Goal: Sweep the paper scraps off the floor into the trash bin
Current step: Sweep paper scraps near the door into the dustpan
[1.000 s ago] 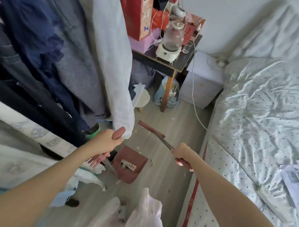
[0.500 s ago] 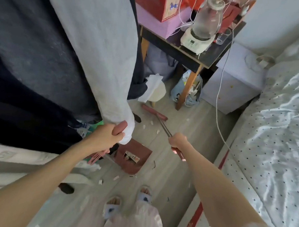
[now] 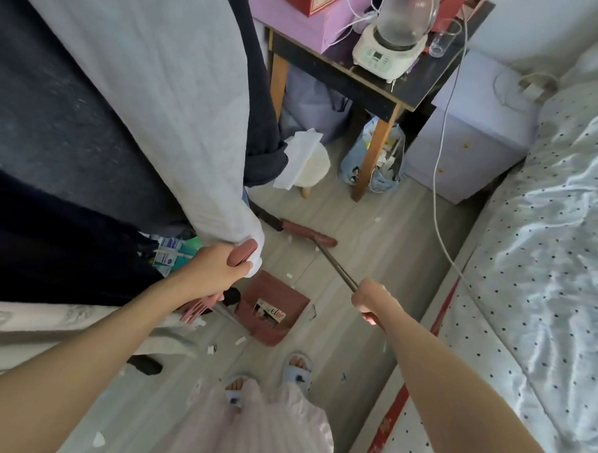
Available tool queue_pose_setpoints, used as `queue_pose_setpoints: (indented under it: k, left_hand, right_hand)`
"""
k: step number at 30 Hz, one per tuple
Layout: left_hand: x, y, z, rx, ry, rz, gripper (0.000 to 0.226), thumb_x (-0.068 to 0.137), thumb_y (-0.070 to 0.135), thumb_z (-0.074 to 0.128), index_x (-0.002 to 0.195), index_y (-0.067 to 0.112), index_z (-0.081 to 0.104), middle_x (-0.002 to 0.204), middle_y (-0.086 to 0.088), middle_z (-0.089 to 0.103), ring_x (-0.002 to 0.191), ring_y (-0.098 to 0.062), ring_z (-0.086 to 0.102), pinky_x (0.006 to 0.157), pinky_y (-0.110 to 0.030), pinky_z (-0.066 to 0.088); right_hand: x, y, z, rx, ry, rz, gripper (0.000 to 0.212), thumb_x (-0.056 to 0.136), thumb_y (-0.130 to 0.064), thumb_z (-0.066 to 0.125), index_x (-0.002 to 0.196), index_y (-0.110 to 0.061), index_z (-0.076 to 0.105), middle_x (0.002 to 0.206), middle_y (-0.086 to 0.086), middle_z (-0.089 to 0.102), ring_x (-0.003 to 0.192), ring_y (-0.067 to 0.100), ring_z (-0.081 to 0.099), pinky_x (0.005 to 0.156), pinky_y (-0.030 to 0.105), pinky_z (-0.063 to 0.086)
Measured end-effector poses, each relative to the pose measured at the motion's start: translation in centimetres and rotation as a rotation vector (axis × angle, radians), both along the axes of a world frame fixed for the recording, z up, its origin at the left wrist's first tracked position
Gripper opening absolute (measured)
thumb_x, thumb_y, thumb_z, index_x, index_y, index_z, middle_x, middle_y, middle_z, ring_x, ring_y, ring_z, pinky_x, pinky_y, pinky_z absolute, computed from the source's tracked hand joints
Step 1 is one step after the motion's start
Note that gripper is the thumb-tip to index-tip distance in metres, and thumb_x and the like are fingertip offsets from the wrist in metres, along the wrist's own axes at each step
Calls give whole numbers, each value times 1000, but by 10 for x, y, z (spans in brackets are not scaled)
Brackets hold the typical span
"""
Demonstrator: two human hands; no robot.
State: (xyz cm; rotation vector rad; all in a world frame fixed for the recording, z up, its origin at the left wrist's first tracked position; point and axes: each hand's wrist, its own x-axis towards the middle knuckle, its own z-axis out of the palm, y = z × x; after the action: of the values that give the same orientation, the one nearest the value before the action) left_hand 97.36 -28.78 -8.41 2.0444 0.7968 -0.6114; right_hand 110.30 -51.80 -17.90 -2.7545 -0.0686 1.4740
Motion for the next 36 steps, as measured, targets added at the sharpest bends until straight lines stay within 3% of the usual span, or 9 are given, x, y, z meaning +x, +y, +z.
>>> queue_pose_setpoints:
  k: [4,6,12,16,22,28,32,36]
  left_hand:
    - [1,-6,4,-30,23,-11,29,97,25,48,91,-2,55,42,-5,39,28,-15,37,37,-22,35]
    - [4,-10,5,-45,34,-17,28,98,25,49,88,0,55,43,-6,39,28,-14,37,37,-23,35]
    - [25,-24,14,-49,39,-109,26,98,25,48,77,10,47,44,-2,41,27,-11,36,42,-28,41]
    - [43,-31,16,-20,18,-157,35,99,27,46,67,13,43,40,-2,42,26,-11,38,52,-34,48]
    - [72,-41,19,23,-5,-153,37,100,26,44,67,14,38,30,3,36,24,-9,34,38,-19,37]
    - [97,-41,6,11,15,-124,36,100,28,45,68,13,37,30,4,33,25,-13,33,37,-22,35]
    - [109,-38,4,39,0,-105,38,99,29,45,66,14,38,36,2,36,28,-13,37,38,-21,37]
    - [112,-37,2,33,-11,-74,32,99,30,47,72,12,41,45,-3,39,30,-15,38,38,-25,39]
  right_hand:
    - [-30,-32,23,-42,92,35,20,94,2,39,107,-3,53,70,11,51,49,19,48,39,24,38]
    - [-25,-46,32,-22,142,-73,12,96,-3,39,104,-1,48,73,12,51,49,19,48,40,24,39]
    - [14,-76,57,50,177,-371,15,99,-13,44,96,0,49,62,10,48,43,16,44,37,23,37]
    - [28,-80,46,112,125,-564,21,99,-15,43,87,1,48,63,13,49,49,20,45,56,29,42]
    - [56,-79,30,125,-85,-546,16,97,-7,38,87,3,46,62,11,54,49,20,52,44,26,43]
    - [87,-84,13,101,-108,-580,28,89,2,34,65,3,49,55,12,50,40,17,43,40,16,39]
    - [99,-84,1,105,-78,-587,29,88,3,34,63,3,49,55,13,49,40,17,41,43,17,40]
    - [95,-82,-9,92,-33,-518,35,95,-2,37,60,1,40,59,12,51,52,24,51,55,30,48]
